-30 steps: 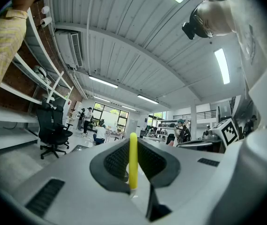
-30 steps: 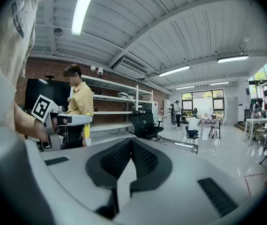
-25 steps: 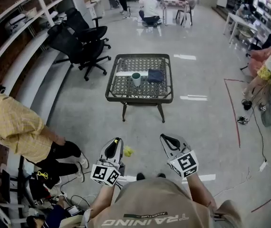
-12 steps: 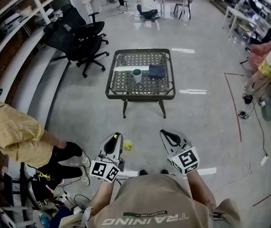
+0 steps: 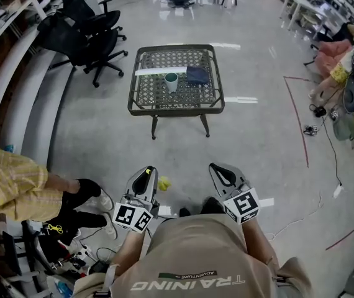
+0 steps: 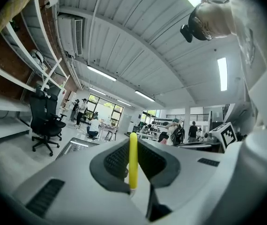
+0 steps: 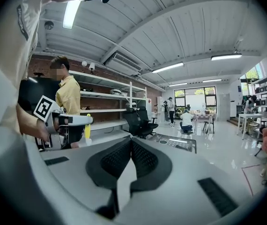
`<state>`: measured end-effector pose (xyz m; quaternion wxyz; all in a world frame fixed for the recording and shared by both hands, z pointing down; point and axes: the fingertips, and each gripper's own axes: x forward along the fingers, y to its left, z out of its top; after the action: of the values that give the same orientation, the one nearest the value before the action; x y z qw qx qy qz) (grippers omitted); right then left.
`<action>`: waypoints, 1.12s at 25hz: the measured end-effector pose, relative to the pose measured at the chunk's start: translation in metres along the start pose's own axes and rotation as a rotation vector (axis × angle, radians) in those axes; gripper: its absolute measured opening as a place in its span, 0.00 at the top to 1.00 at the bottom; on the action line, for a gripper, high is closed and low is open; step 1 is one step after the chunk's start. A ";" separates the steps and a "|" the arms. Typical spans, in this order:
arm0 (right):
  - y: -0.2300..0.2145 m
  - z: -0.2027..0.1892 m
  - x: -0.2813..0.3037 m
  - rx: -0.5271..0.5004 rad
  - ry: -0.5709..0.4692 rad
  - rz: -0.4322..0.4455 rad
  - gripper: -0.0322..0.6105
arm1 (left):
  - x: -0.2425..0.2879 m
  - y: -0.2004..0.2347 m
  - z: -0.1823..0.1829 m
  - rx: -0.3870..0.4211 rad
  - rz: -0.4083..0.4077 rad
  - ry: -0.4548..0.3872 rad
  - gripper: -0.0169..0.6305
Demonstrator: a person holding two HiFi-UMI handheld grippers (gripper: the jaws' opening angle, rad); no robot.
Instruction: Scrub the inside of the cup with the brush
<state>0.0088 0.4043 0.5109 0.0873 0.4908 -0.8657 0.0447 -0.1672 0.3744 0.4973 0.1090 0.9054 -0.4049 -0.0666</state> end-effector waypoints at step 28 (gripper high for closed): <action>-0.161 0.030 0.105 -0.015 -0.107 0.130 0.92 | 0.183 0.009 0.013 0.031 0.085 -0.012 0.90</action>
<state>0.0911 0.2280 0.5010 0.0414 0.4345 -0.8995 0.0177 -0.0549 0.2306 0.4813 0.0955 0.8886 -0.4446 -0.0609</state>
